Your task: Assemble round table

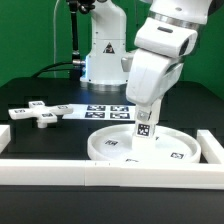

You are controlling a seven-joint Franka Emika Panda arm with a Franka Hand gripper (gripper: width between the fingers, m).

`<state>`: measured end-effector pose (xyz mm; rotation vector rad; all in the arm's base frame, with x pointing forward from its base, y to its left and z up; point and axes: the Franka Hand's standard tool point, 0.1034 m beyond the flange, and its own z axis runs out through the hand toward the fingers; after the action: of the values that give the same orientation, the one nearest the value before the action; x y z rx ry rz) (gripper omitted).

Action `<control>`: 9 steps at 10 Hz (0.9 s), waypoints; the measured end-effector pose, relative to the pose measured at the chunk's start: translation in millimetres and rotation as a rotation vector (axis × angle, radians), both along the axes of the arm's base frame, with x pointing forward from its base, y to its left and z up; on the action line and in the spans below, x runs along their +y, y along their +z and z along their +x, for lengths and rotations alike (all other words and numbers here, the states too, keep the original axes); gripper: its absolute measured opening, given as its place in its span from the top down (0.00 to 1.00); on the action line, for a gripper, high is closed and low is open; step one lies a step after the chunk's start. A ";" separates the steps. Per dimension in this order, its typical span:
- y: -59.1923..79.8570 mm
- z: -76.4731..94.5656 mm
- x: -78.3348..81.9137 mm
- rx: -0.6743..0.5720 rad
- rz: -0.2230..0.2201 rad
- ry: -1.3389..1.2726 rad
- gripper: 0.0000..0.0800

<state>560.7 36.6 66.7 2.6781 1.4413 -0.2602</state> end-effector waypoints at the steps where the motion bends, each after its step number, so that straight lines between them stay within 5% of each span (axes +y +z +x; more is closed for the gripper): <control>1: -0.2 -0.4 -0.2 -0.015 0.008 -0.140 0.49; 5: 1.1 -3.2 7.7 -0.065 -0.021 -0.663 0.49; 9: 2.9 -1.9 8.4 -0.098 -0.045 -0.878 0.49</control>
Offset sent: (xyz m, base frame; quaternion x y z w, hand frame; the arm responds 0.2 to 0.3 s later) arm -0.0110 0.0217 -0.0015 0.0609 -0.0070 0.2841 0.9568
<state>558.8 45.0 69.7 3.0404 0.1533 -0.1974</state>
